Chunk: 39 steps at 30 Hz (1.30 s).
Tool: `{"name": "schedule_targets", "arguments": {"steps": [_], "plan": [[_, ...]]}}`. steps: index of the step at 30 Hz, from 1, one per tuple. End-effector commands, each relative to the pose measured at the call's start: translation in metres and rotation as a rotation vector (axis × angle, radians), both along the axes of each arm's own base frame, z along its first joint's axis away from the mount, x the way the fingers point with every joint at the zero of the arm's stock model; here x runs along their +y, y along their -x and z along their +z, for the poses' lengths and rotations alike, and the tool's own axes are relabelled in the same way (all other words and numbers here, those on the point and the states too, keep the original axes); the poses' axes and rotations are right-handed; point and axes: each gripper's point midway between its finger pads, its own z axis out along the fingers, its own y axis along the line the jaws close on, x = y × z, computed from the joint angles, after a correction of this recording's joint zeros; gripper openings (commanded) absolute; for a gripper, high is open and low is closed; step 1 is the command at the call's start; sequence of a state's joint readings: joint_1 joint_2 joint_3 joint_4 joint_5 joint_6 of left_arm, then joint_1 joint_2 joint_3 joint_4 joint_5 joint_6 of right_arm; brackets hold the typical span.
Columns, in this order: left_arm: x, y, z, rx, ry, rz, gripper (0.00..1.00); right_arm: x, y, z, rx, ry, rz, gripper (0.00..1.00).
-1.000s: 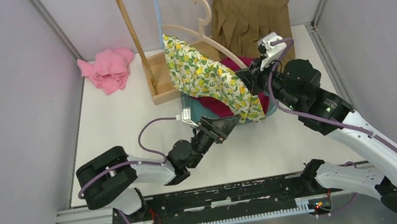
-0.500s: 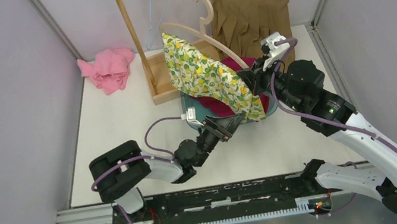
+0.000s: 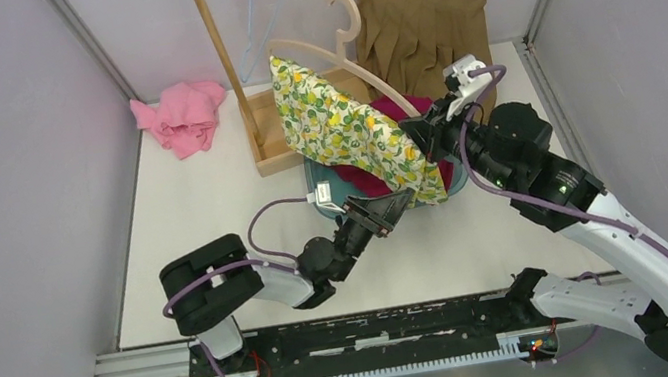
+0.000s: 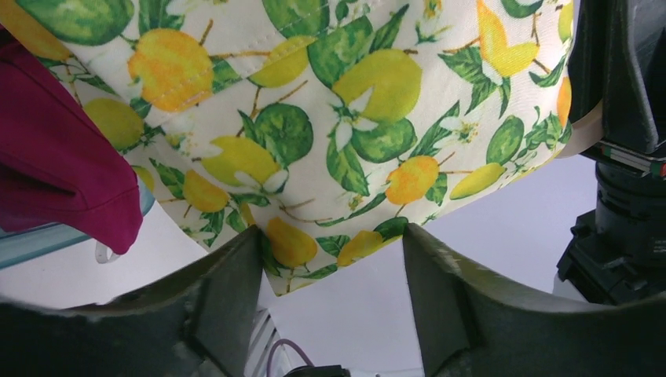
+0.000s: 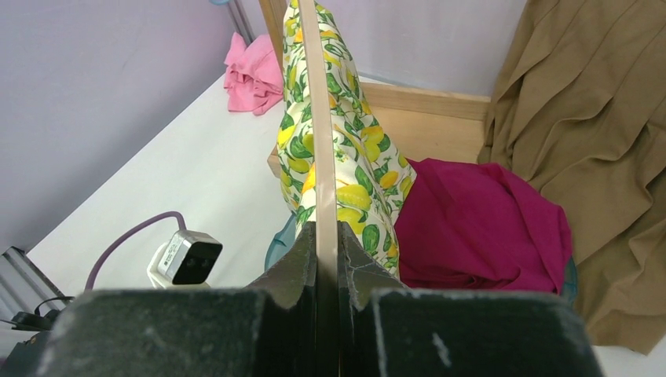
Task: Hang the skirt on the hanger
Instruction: Place the hanger on the clothesline.
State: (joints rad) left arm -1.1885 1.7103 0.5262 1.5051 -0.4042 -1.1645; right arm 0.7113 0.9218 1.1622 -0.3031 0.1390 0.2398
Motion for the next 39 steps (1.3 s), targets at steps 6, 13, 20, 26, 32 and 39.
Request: {"name": "schedule_targets", "arguments": {"steps": [6, 13, 20, 26, 32, 39], "plan": [[0.003, -0.004, 0.027, -0.087, 0.068, 0.054, 0.42, -0.009, 0.015, 0.066, -0.142, -0.157, 0.013, 0.01], [0.000, -0.002, 0.026, -0.084, 0.029, 0.043, 0.03, -0.012, 0.017, 0.067, -0.146, -0.153, 0.008, 0.01], [-0.002, 0.004, 0.015, -0.069, 0.005, 0.003, 0.03, -0.017, 0.016, 0.067, -0.154, -0.140, -0.015, 0.01], [-0.007, 0.009, 0.006, -0.056, 0.006, -0.036, 0.03, -0.019, 0.011, 0.065, -0.161, -0.116, -0.038, 0.01], [-0.009, 0.013, 0.001, -0.047, -0.010, -0.051, 0.03, -0.022, 0.005, 0.066, -0.171, -0.092, -0.067, 0.01], [-0.009, 0.018, -0.009, -0.028, -0.025, -0.067, 0.03, -0.023, 0.000, 0.070, -0.185, -0.080, -0.088, 0.01]]}}
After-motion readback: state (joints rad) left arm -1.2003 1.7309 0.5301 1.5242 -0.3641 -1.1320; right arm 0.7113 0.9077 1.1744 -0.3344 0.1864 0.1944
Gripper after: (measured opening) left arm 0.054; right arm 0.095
